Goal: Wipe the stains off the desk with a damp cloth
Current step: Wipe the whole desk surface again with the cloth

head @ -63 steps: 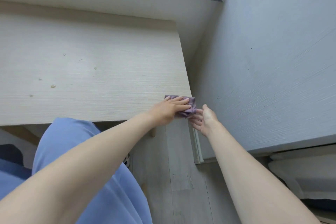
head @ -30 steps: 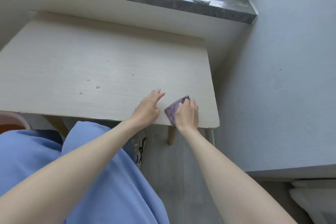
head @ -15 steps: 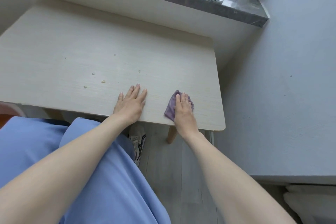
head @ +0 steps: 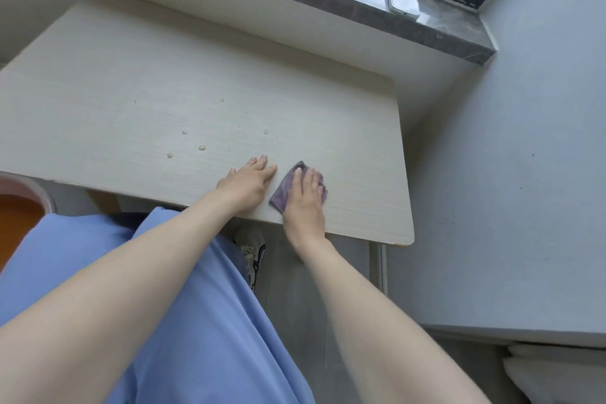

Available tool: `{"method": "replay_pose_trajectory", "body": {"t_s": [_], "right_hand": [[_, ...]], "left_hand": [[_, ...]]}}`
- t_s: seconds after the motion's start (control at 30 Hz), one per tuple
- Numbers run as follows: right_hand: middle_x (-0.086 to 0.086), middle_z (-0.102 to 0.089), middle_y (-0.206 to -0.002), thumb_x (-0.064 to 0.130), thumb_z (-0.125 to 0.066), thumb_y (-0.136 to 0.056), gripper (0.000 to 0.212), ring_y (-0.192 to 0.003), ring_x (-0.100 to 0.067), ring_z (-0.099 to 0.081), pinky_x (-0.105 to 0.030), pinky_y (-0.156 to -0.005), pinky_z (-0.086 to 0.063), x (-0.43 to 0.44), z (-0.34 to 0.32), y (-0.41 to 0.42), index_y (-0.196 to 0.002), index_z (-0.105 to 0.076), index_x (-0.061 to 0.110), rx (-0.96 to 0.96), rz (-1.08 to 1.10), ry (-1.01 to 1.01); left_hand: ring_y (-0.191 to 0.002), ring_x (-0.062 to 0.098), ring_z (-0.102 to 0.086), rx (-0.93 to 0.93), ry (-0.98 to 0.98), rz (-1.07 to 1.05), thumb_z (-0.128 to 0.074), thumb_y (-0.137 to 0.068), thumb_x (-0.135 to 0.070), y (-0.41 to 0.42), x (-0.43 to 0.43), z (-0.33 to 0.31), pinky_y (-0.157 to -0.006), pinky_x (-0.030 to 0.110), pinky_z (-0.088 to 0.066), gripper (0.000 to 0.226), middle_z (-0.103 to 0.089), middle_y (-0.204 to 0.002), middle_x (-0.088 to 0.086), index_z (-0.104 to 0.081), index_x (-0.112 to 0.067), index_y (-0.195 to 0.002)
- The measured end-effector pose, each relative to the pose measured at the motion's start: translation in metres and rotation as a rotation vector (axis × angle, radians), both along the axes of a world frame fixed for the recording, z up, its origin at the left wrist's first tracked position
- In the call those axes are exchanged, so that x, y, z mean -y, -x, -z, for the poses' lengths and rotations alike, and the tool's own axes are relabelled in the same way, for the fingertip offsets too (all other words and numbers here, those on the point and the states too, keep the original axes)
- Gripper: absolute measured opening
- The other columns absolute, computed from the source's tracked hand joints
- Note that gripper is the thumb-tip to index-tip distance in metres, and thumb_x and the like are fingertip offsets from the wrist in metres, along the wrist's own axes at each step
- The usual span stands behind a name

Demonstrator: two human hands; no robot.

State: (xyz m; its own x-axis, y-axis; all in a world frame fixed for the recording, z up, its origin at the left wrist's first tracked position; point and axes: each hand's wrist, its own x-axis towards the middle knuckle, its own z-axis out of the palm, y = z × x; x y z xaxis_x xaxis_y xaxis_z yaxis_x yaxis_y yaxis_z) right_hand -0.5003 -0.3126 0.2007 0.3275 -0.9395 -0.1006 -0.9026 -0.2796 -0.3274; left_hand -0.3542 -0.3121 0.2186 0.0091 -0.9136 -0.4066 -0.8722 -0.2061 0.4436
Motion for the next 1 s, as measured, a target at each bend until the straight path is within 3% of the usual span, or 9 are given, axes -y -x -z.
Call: {"method": "replay_pose_trajectory", "body": {"t_s": [0.13,0.3,0.4,0.5,0.57,0.67,0.83,0.9,1.0], "right_hand": [[-0.012,0.003,-0.159,0.017,-0.027,-0.103,0.054,-0.147,-0.025,0.004,-0.037,-0.120,0.000,0.028,-0.006,0.033,-0.152,-0.006,0.010,-0.066,-0.316,-0.021],[-0.016,0.009,-0.158,0.007,-0.031,-0.099,0.061,-0.146,-0.027,0.011,-0.035,-0.117,0.007,0.047,-0.010,0.015,-0.151,0.001,0.006,-0.085,0.055,-0.034],[-0.015,0.008,-0.158,0.012,-0.027,-0.102,0.056,-0.147,-0.026,0.009,-0.034,-0.117,0.007,0.027,-0.001,0.011,-0.151,-0.002,0.007,-0.012,-0.102,-0.026],[-0.010,0.008,-0.159,0.033,-0.022,-0.104,0.057,-0.147,-0.023,0.008,-0.037,-0.120,0.001,0.060,-0.008,0.038,-0.152,0.000,0.011,-0.146,-0.324,-0.070],[-0.009,0.011,-0.158,0.040,-0.022,-0.102,0.061,-0.147,-0.025,0.011,-0.041,-0.120,-0.001,0.080,-0.012,0.039,-0.152,-0.003,0.011,-0.208,-0.242,-0.144],[-0.012,0.013,-0.158,0.043,-0.027,-0.101,0.066,-0.146,-0.027,0.013,-0.039,-0.119,0.006,0.061,-0.012,0.011,-0.152,-0.001,0.010,-0.119,-0.057,-0.147],[-0.011,0.014,-0.158,0.033,-0.027,-0.103,0.060,-0.146,-0.022,0.015,-0.031,-0.116,0.008,0.078,-0.025,0.029,-0.152,0.002,0.012,-0.132,-0.306,-0.296],[-0.013,0.013,-0.158,0.032,-0.025,-0.104,0.058,-0.146,-0.024,0.015,-0.034,-0.116,0.008,0.094,-0.031,0.025,-0.152,0.001,0.011,-0.101,-0.220,-0.380],[-0.015,0.014,-0.157,0.035,-0.026,-0.103,0.062,-0.145,-0.029,0.015,-0.041,-0.116,0.007,0.077,-0.018,-0.016,-0.151,0.001,0.008,-0.066,-0.037,-0.250]], "left_hand": [[-0.146,0.011,0.001,-0.021,0.014,0.022,-0.026,-0.100,-0.013,-0.004,0.001,0.006,-0.119,0.044,-0.010,0.053,0.001,-0.159,-0.004,-0.013,-0.024,-0.151],[-0.146,0.009,0.000,-0.028,0.024,0.007,-0.026,-0.099,-0.008,-0.007,0.004,0.007,-0.119,0.042,-0.011,0.057,0.000,-0.159,-0.006,-0.010,-0.023,-0.151],[-0.146,0.012,-0.001,-0.016,0.015,0.025,-0.024,-0.100,-0.008,-0.007,0.006,0.001,-0.119,0.036,-0.009,0.053,0.000,-0.159,-0.001,-0.012,-0.018,-0.151],[-0.147,0.016,-0.004,-0.002,-0.002,0.040,-0.023,-0.099,-0.003,-0.006,0.009,-0.006,-0.118,0.028,-0.007,0.054,-0.002,-0.159,0.003,-0.015,-0.015,-0.151],[-0.147,0.016,-0.005,0.017,0.005,0.044,-0.023,-0.099,-0.003,-0.006,0.010,-0.009,-0.117,0.027,-0.008,0.053,-0.002,-0.159,0.003,-0.016,-0.016,-0.151],[-0.147,0.016,-0.004,0.036,0.002,0.053,-0.023,-0.101,-0.006,-0.005,0.007,-0.008,-0.117,0.029,-0.010,0.052,-0.002,-0.159,0.003,-0.016,-0.017,-0.151],[-0.144,0.024,-0.020,0.099,-0.094,0.138,-0.027,-0.100,-0.010,-0.007,0.019,-0.027,-0.115,0.029,-0.020,0.046,-0.017,-0.157,0.009,-0.029,-0.012,-0.147],[-0.140,0.026,-0.029,0.109,-0.068,0.136,-0.033,-0.100,-0.015,-0.012,0.032,-0.041,-0.111,0.030,-0.025,0.043,-0.028,-0.153,0.010,-0.038,-0.010,-0.143],[-0.147,0.021,-0.003,0.229,0.046,0.034,-0.034,-0.101,-0.024,-0.028,0.043,-0.045,-0.117,0.043,-0.010,0.050,-0.005,-0.159,0.009,-0.025,-0.008,-0.147]]}}
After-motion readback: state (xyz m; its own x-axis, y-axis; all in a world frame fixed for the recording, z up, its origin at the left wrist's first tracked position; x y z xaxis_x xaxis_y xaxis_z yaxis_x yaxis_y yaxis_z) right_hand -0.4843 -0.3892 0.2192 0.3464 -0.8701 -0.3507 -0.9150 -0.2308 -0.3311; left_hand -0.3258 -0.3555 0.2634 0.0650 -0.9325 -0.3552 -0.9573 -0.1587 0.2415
